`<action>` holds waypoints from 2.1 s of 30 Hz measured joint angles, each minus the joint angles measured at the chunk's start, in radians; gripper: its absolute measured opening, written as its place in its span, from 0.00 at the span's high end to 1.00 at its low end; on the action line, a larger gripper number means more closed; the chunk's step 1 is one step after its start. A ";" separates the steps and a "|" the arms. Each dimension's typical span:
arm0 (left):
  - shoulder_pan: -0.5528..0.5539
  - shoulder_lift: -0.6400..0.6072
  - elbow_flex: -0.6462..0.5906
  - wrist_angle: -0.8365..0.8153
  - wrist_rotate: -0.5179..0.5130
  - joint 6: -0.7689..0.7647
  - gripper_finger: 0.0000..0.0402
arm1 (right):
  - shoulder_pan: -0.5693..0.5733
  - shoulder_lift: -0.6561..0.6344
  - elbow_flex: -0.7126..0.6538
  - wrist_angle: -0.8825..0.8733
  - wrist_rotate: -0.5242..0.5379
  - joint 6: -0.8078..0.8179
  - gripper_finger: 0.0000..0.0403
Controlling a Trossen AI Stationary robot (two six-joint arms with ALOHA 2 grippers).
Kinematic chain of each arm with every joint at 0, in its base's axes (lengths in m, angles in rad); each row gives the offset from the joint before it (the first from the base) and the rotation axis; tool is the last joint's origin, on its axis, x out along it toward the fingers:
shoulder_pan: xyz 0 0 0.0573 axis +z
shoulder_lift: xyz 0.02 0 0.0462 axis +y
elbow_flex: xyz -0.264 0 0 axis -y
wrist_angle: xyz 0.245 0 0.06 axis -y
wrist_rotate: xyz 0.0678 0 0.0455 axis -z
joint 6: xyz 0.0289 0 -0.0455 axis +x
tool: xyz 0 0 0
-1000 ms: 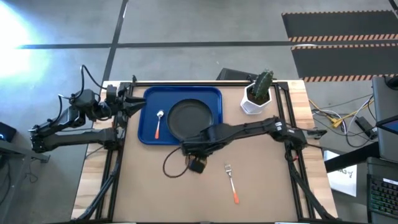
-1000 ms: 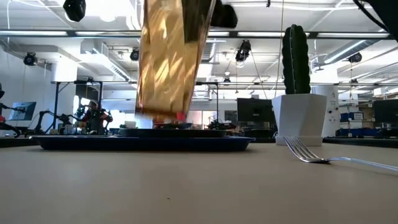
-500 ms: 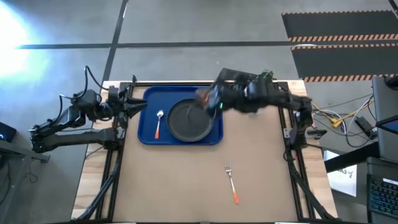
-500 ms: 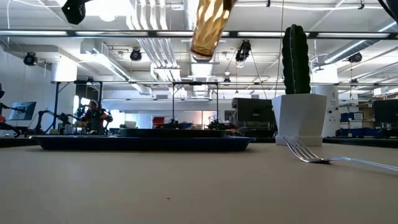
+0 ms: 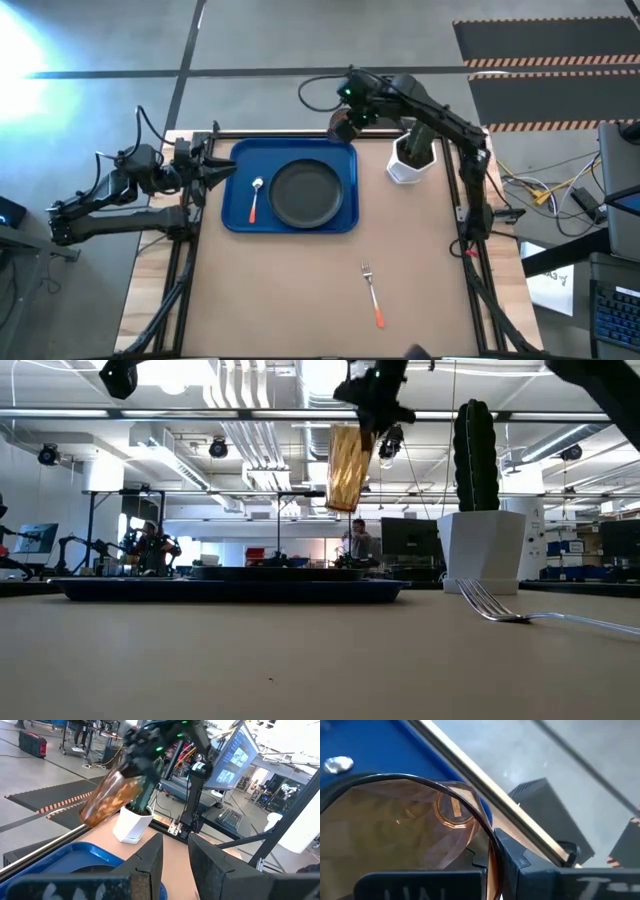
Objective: Pick and place plate/cup/fork/spoon on tray
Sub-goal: Put the brown cup on the blue tray to the top right of the black plate
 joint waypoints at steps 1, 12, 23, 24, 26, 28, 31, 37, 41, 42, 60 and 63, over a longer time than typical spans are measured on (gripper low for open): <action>0.000 0.000 0.000 0.000 0.000 0.000 0.82 | -0.016 0.019 0.000 0.001 -0.021 -0.014 0.98; 0.000 0.004 0.000 0.003 0.000 0.000 0.82 | -0.084 0.224 0.000 0.001 -0.142 -0.140 0.98; 0.000 0.007 0.000 -0.001 -0.001 0.000 0.82 | -0.087 0.295 0.000 0.005 -0.178 -0.174 0.98; 0.000 0.007 0.000 0.000 0.000 0.000 0.82 | -0.087 0.295 0.000 0.005 -0.178 -0.174 0.98; 0.000 0.008 0.000 0.000 0.000 0.000 0.82 | -0.087 0.292 0.000 0.005 -0.178 -0.174 0.98; 0.000 0.009 0.000 0.000 0.000 0.000 0.82 | -0.089 0.285 0.001 0.003 -0.176 -0.175 0.98; 0.000 0.009 0.000 0.000 0.000 0.000 0.82 | -0.089 0.277 0.001 0.001 -0.175 -0.175 0.98; 0.000 0.011 0.000 0.000 0.000 0.000 0.82 | -0.089 0.275 0.002 0.001 -0.177 -0.174 0.96; 0.000 0.011 0.000 0.001 -0.001 0.000 0.82 | -0.089 0.274 0.002 0.001 -0.177 -0.174 0.91; 0.000 0.011 0.000 0.001 0.000 0.000 0.82 | -0.089 0.274 0.002 0.001 -0.177 -0.173 0.90; -0.001 0.013 0.000 0.002 0.000 0.000 0.82 | -0.103 0.274 -0.014 0.009 -0.207 -0.171 0.77; -0.001 0.013 0.000 0.001 0.000 0.000 0.82 | -0.110 0.274 -0.036 0.023 -0.241 -0.162 0.78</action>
